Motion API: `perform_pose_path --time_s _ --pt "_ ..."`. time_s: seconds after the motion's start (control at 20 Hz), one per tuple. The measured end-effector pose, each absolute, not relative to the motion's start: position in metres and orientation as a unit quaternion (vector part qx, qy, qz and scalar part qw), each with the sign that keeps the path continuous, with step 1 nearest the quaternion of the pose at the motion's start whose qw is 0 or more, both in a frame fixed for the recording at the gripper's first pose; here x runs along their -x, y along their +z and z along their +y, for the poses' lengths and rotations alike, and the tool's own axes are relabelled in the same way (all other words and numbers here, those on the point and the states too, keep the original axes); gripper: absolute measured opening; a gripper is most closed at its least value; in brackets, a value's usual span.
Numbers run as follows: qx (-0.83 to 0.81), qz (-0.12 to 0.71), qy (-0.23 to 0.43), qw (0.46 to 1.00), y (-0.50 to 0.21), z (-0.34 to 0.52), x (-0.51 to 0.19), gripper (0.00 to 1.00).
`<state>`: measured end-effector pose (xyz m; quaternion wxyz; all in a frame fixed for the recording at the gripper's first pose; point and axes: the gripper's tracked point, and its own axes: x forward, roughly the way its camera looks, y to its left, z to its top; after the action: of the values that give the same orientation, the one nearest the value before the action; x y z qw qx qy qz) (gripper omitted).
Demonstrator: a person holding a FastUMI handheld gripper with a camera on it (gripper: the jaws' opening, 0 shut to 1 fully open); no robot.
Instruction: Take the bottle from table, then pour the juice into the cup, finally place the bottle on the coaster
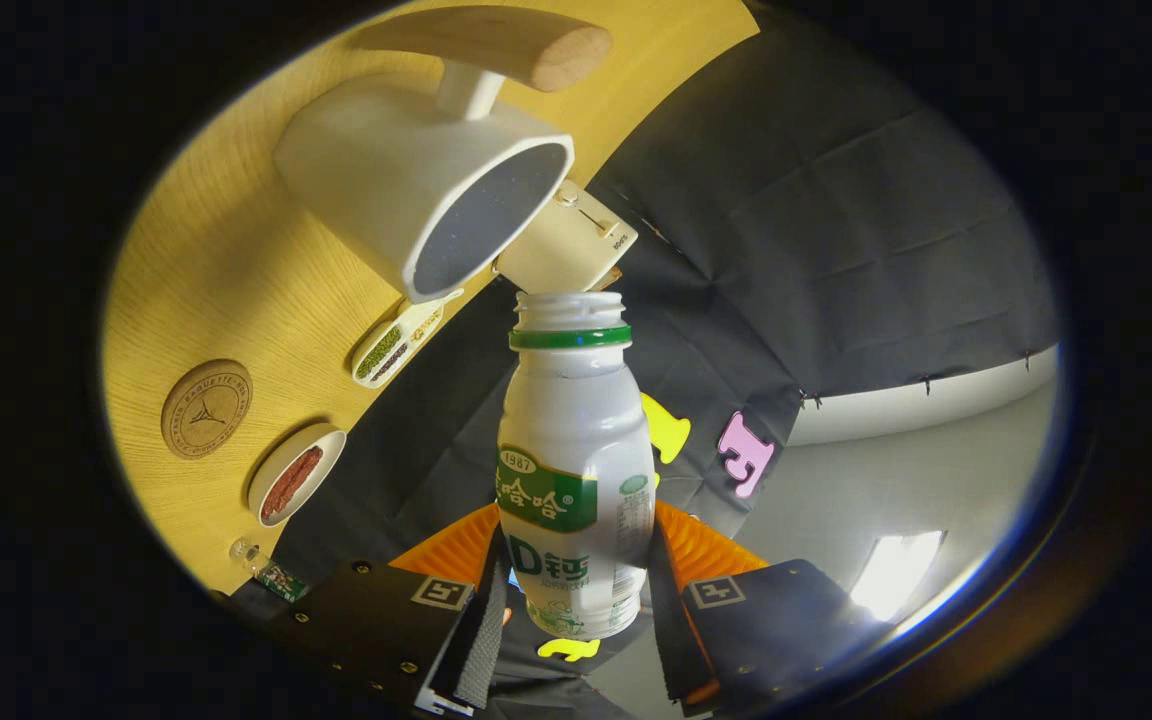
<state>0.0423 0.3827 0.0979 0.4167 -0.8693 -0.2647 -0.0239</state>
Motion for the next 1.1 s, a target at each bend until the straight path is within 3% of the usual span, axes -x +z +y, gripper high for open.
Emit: perform_pose_path --time_s 0.5,0.75,1.1 --pt "0.87 -0.249 -0.014 0.426 0.095 0.382 -0.04 0.63" --pt "0.844 -0.214 0.016 0.491 0.081 0.385 -0.03 0.64" --pt "0.755 -0.143 0.068 0.636 0.103 0.373 -0.061 0.64"
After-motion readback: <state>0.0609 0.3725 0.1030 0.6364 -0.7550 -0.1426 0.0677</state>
